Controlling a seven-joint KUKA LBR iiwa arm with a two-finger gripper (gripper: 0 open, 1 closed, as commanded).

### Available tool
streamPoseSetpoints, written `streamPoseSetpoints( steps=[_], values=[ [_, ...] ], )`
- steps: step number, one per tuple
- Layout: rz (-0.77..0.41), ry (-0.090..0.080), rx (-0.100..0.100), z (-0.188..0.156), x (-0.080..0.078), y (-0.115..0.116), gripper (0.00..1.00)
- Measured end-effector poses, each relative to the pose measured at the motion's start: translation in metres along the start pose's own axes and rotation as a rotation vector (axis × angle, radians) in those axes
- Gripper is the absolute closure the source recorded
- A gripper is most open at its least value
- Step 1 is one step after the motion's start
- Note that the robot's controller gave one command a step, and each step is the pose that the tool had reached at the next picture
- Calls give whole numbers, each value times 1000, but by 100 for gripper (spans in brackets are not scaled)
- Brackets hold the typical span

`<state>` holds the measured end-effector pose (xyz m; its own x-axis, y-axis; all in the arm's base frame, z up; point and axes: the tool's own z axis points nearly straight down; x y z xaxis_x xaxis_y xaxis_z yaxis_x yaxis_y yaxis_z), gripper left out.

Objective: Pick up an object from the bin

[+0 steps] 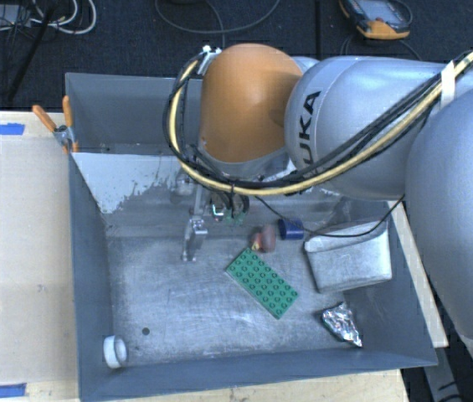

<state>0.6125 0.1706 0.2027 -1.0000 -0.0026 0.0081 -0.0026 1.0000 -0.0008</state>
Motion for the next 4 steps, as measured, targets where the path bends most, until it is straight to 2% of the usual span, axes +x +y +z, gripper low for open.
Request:
streamPoseSetpoints(
  steps=[1,2,3,4],
  values=[
    [6,-7,-1,-5,-2,-1,100],
    [57,0,2,42,31,-46,100],
    [518,-4,0,58,50,-137,100],
    [212,-11,-1,0,50,-151,100]
  ],
)
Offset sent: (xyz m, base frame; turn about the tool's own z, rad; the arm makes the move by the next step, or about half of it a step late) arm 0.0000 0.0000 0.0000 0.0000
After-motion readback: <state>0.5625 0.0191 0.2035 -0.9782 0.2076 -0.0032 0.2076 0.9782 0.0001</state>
